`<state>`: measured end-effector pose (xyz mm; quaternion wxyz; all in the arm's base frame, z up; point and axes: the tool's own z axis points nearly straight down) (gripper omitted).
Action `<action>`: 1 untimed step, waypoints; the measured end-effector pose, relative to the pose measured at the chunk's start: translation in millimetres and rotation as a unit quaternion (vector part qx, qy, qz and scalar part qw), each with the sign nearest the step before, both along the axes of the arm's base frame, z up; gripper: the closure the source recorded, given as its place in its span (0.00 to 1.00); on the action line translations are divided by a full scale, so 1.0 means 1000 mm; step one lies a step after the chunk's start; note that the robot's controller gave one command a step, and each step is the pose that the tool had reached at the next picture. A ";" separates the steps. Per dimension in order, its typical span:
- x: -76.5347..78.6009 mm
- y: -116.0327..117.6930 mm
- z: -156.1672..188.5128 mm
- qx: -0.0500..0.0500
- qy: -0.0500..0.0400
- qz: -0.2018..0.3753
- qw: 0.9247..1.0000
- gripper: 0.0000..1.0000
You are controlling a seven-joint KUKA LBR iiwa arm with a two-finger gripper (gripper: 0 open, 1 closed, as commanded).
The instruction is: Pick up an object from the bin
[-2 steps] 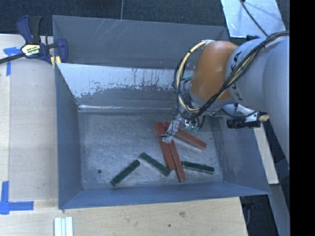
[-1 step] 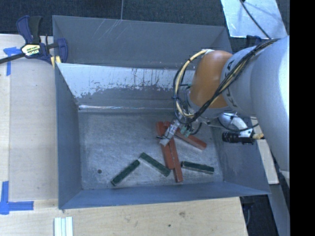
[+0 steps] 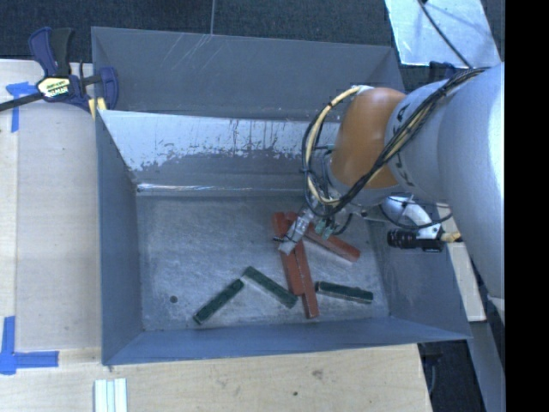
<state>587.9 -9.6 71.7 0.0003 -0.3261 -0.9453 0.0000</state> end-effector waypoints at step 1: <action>0.001 0.001 0.002 0.001 -0.001 0.001 1.000 1.00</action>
Offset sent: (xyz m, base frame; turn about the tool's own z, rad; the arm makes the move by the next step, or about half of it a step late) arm 0.0000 0.0000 0.0000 0.0000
